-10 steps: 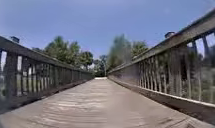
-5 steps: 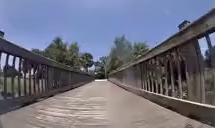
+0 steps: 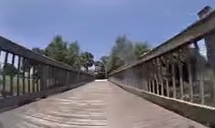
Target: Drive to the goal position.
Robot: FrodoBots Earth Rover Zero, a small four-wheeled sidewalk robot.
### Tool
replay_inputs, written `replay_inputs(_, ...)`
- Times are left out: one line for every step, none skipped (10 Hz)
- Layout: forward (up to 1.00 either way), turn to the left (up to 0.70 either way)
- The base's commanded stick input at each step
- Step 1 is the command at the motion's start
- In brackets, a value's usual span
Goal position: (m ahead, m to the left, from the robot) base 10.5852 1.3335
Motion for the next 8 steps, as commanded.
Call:
replay_inputs(0.7, 0.07)
replay_inputs(0.7, 0.14)
replay_inputs(0.7, 0.14)
replay_inputs(0.7, 0.05)
replay_inputs(0.7, 0.0)
replay_inputs(0.7, 0.0)
replay_inputs(0.7, 0.0)
replay_inputs(0.7, 0.0)
